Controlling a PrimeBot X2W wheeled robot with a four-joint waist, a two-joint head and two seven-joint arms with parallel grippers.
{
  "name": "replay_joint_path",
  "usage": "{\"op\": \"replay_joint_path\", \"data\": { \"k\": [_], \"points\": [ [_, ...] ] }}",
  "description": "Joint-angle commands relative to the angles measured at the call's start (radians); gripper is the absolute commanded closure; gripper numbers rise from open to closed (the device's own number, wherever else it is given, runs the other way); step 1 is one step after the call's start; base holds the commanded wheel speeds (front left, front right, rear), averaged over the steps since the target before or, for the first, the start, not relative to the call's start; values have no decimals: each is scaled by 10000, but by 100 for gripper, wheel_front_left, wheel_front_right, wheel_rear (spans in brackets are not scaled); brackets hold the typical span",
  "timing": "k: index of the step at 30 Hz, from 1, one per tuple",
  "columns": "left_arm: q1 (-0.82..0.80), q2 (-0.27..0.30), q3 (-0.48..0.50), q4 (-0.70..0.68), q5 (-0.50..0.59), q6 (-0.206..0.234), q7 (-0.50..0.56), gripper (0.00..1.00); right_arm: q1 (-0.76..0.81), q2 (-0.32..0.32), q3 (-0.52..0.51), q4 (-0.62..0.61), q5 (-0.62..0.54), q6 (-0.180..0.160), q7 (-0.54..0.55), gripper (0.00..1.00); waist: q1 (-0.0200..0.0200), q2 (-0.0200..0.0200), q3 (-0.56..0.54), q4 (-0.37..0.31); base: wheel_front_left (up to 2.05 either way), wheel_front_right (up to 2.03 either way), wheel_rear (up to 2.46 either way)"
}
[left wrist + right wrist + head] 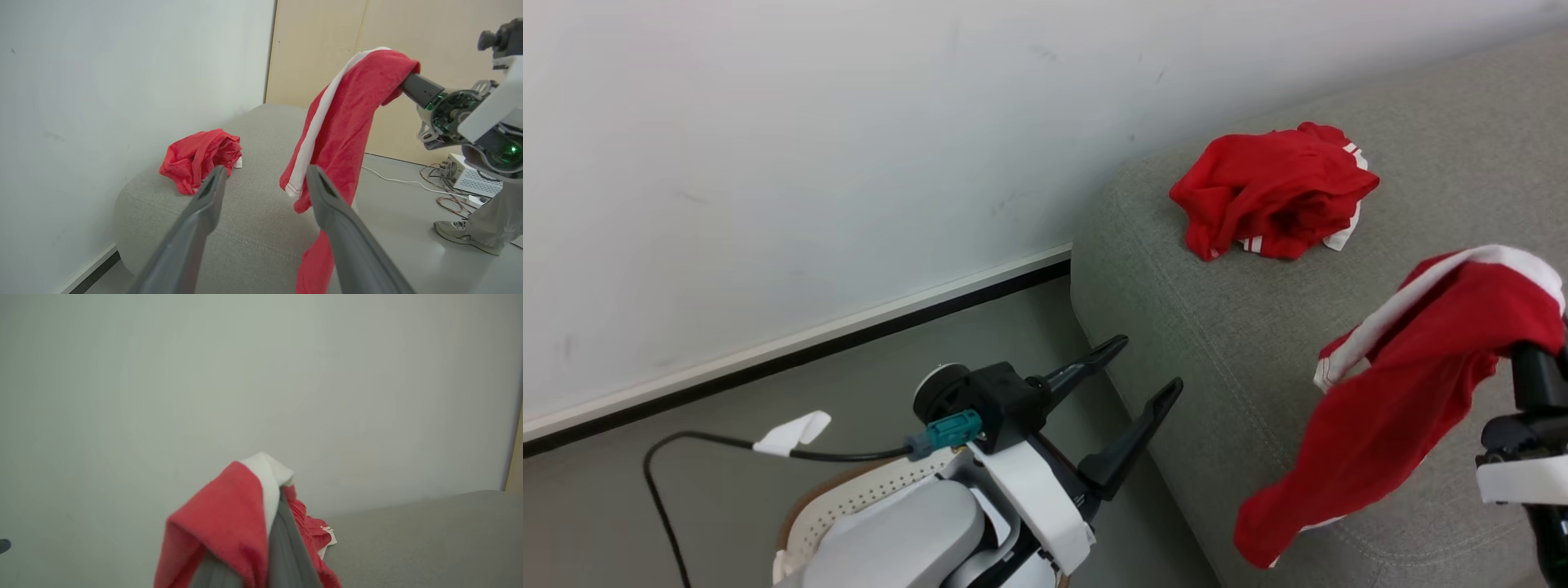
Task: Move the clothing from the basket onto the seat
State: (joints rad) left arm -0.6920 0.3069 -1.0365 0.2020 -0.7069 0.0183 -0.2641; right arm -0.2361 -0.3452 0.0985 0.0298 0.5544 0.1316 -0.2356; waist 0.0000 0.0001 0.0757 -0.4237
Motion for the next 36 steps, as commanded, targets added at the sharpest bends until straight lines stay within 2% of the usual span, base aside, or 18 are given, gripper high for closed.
{"op": "replay_joint_path", "data": {
  "k": [1,7,13,18,24,30,36],
  "points": [
    [88,41,41,47,73,-32,-1,0,-293,-77,-35,-106,-34,-19,6,100,0,-1,102,65,0,0,0],
    [-290,163,-16,-98,276,-148,107,0,-1527,-544,-297,-98,306,-19,228,100,0,-1,988,454,0,0,0],
    [-797,502,47,-479,462,-227,379,0,-3209,-1532,-842,270,563,-19,540,100,0,-1,2381,970,0,0,0],
    [-1206,835,132,-832,544,-265,600,0,-4614,-2326,-1963,754,819,-19,703,100,0,-1,3574,1347,0,0,0],
    [-1594,1153,187,-1135,689,-308,808,0,-5698,-2756,-3093,2089,391,-19,1097,100,0,-1,4737,1729,0,0,0],
    [-1843,1346,276,-1267,766,-329,857,0,-6052,-2412,-2343,4057,-104,-21,1562,100,0,-1,5428,1990,0,0,0],
    [-1903,1261,284,-1146,707,-356,756,0,-6314,-2225,-1103,6132,-258,-21,2728,100,0,-1,5531,2190,0,0,0]
  ]
}}
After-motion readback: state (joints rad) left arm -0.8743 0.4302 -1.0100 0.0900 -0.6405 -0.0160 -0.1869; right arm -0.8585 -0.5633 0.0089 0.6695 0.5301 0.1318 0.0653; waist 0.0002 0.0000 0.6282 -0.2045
